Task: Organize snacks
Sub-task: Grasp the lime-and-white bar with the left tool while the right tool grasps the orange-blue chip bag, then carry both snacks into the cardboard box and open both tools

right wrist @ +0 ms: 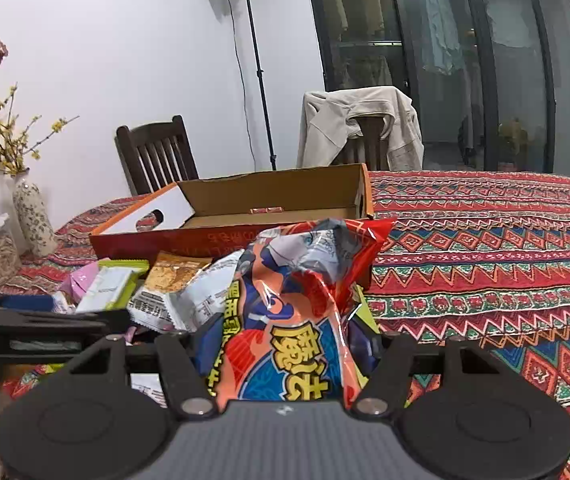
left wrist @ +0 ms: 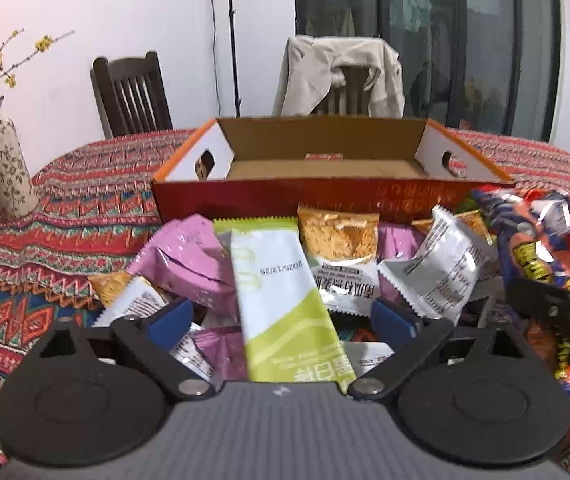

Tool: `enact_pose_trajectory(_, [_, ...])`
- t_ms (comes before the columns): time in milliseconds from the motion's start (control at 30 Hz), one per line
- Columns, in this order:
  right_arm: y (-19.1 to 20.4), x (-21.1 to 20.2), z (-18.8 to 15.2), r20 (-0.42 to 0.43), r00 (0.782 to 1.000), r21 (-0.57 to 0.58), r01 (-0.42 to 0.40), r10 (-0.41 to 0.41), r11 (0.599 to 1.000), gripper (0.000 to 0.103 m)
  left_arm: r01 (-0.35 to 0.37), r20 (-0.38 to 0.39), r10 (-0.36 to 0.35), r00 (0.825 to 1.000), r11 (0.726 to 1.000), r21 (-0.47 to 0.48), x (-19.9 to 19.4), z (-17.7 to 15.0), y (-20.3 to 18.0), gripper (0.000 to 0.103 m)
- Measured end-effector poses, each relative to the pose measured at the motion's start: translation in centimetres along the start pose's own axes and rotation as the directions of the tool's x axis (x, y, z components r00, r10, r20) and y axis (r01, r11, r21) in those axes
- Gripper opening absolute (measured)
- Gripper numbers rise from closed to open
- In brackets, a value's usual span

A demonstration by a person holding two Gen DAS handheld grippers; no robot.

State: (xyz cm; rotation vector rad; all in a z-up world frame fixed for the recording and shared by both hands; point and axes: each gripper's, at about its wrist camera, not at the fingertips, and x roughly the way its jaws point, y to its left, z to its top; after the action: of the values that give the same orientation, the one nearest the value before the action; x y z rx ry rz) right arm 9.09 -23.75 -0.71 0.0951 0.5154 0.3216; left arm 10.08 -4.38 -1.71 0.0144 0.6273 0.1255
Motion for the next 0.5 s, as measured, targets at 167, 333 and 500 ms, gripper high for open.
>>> enact_pose_trajectory(167, [-0.6, -0.2, -0.2, 0.000, 1.000, 0.023, -0.027, 0.027, 0.999, 0.064, -0.033, -0.024, 0.032, 0.999, 0.999, -0.025, 0.6, -0.1, 0.5, 0.082])
enact_pose_trajectory(333, [-0.8, -0.6, -0.3, 0.012, 0.999, 0.017, -0.037, 0.037, 0.999, 0.064, 0.017, -0.028, -0.017, 0.999, 1.000, -0.014, 0.3, -0.1, 0.4, 0.044])
enact_pose_trajectory(500, [-0.9, -0.9, -0.4, 0.025, 0.999, 0.015, -0.032, 0.031, 0.999, 0.064, 0.025, 0.000, -0.025, 1.000, 0.999, -0.020, -0.8, -0.2, 0.8, 0.040])
